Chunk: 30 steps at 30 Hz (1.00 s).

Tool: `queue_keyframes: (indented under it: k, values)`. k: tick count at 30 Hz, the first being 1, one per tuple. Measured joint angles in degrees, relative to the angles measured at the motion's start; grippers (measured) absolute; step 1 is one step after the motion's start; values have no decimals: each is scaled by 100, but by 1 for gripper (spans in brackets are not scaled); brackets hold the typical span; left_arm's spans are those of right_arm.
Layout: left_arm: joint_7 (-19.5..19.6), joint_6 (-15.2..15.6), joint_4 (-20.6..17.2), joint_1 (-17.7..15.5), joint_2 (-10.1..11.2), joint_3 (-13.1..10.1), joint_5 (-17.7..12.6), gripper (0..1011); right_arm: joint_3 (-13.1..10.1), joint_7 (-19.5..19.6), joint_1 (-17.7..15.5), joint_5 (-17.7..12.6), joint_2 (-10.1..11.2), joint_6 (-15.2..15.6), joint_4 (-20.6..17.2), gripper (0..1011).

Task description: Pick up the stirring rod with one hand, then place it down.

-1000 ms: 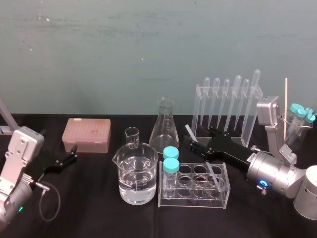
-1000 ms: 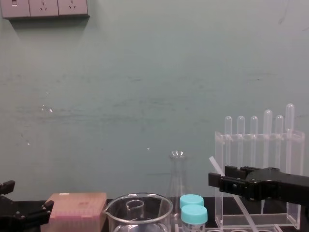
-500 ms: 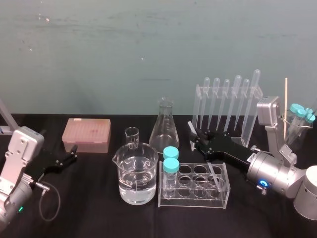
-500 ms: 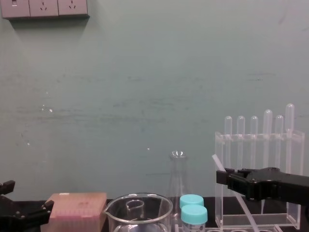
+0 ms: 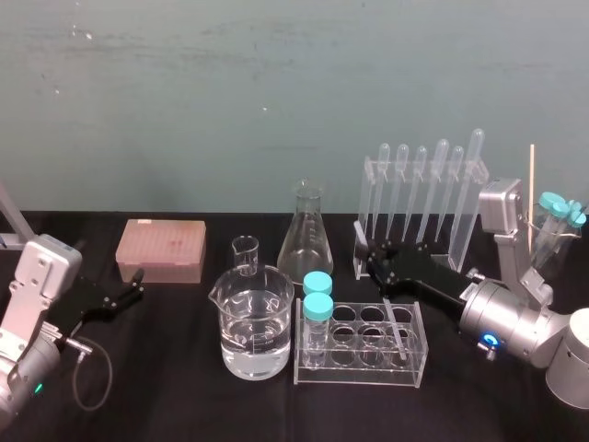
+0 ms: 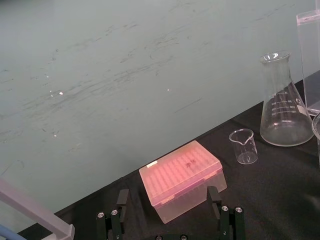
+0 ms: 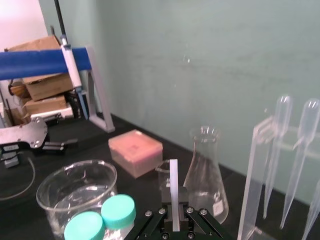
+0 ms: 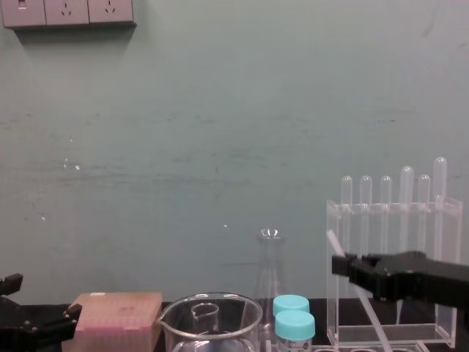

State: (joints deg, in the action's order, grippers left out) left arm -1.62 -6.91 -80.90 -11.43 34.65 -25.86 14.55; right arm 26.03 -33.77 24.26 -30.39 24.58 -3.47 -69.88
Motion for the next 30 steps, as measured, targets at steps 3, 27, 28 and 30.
queue_keyframes:
  k: [3, 27, 28, 30]
  values:
    - [0, 0, 0, 0, 0, 0, 0, 1000, -91, 80, -47, 97, -17, -227, -104, 65]
    - [0, 0, 0, 0, 0, 0, 0, 1000, -995, -980, -54, -715, -484, -2200, 244, 64]
    - [0, 0, 0, 0, 0, 0, 0, 1000, -998, -980, -78, -681, -474, -2200, 271, 64]
    - [0, 0, 0, 0, 0, 0, 0, 1000, -998, -977, -100, -638, -463, -2198, 292, 65]
